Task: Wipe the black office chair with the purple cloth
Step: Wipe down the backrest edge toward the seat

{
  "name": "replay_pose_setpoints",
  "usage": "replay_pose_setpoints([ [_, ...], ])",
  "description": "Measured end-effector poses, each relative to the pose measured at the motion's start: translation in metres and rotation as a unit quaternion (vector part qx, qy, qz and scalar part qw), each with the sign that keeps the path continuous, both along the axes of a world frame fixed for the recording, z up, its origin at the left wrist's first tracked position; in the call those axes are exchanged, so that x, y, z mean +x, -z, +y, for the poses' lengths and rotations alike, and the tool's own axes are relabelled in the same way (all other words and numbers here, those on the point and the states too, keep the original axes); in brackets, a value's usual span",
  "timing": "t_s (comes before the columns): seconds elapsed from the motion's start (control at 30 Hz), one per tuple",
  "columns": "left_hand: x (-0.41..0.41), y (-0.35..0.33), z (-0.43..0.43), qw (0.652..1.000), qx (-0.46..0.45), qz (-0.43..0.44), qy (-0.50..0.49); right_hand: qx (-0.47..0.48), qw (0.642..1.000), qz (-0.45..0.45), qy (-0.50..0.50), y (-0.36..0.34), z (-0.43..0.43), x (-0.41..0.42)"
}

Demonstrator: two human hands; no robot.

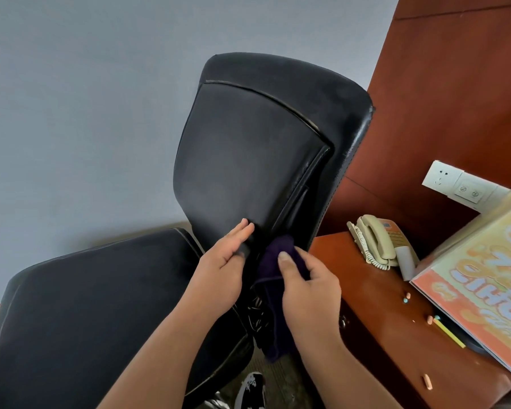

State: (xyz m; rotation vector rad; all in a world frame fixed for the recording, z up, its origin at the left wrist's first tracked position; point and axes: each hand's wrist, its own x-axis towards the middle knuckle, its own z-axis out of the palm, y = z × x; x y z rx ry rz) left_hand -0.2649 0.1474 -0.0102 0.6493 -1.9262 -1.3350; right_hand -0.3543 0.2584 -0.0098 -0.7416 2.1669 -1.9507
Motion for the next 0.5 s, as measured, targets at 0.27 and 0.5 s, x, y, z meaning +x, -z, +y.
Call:
replay_pose_setpoints([
  [0.27,0.003,-0.004,0.003,1.0,0.008,-0.003,-0.003,-0.142,0.977,0.144,0.074,-0.098,-0.007,-0.009],
  [0.5,0.002,0.0,0.003,1.0,-0.015,-0.013,-0.001,0.041,0.938,0.318,0.133,-0.017,-0.007,-0.012],
])
